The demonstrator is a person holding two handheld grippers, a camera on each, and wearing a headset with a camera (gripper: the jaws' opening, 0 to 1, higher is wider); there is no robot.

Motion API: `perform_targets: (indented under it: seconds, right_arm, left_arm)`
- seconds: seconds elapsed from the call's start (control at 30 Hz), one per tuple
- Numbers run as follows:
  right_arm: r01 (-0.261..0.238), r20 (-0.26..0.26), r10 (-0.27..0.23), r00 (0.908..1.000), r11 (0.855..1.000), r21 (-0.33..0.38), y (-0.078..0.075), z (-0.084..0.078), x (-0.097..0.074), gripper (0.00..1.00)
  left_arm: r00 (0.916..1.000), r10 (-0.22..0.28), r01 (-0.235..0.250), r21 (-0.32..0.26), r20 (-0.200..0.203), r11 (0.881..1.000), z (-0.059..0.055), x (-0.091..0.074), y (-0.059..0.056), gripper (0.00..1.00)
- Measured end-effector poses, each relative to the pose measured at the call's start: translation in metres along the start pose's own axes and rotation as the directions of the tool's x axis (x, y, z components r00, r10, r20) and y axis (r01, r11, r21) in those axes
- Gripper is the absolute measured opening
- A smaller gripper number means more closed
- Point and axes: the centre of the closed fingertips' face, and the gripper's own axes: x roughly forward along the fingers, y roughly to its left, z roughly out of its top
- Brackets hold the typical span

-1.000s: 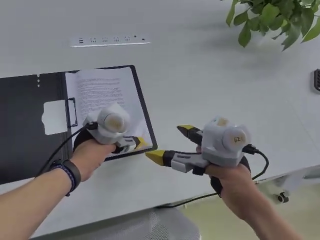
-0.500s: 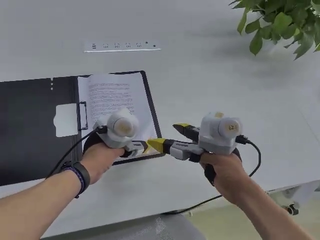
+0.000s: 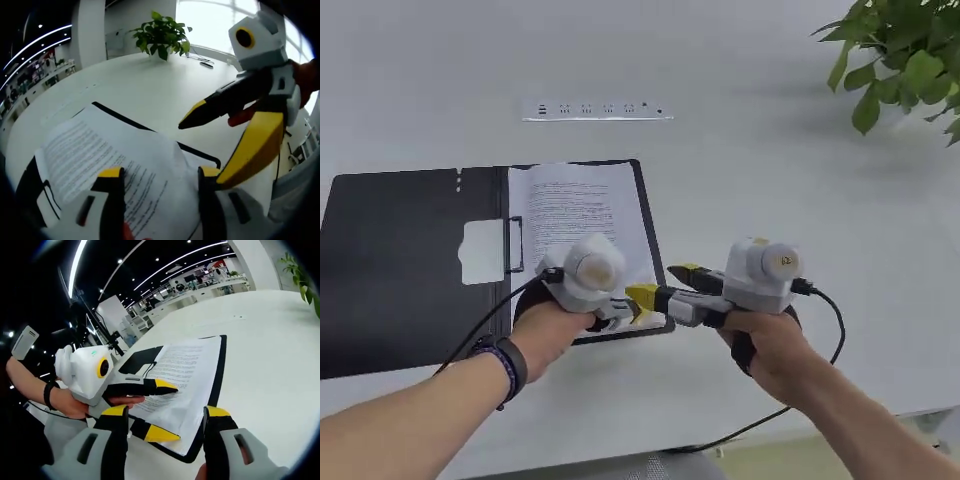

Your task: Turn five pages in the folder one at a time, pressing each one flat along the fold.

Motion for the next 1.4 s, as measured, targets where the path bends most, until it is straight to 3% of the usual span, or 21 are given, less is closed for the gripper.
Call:
perform_targets:
  seconds: [0.23,0.37,0.5,0.83,0.97,1.03,1.4]
  right_arm:
    - [-0.048,0.045,0.043,0.9981,0.993,0.112,-0.003,-0.001,0.013,0.56]
    - [-0.105,0.133,0.078,0.9881,0.972,0.211,-0.001,0.009,0.013,0.49]
    - [-0.114,0.153,0.078,0.9851,0.964,0.242,-0.006,0.011,0.011,0.44]
    - [-0.127,0.166,0.086,0.9824,0.957,0.260,-0.004,0.010,0.006,0.32]
    - [-0.152,0.173,0.103,0.9796,0.943,0.298,-0.001,0.008,0.005,0.21]
    - [-0.150,0.185,0.098,0.9779,0.943,0.296,0.002,0.010,0.004,0.16]
    - [-0.147,0.182,0.100,0.9783,0.952,0.267,0.011,0.013,0.007,0.04]
  left_arm:
    - [1.0000,0.002,-0.002,-0.004,0.000,1.000,0.000,0.000,0.000,0.59]
    - [1.0000,0.003,-0.003,-0.005,-0.001,1.000,0.000,0.000,-0.001,0.60]
    - [1.0000,-0.001,0.001,-0.003,-0.004,1.000,-0.001,-0.001,-0.001,0.60]
    - [0.9998,-0.017,0.017,-0.001,-0.005,1.000,0.001,-0.012,-0.005,0.65]
    - [0.9999,-0.007,0.007,-0.010,0.008,1.000,0.002,-0.021,-0.004,0.67]
    - [0.9997,-0.005,0.006,-0.041,0.024,0.999,0.001,-0.025,-0.005,0.67]
    - [0.9987,0.011,-0.009,-0.035,0.049,0.999,0.000,-0.048,0.001,0.69]
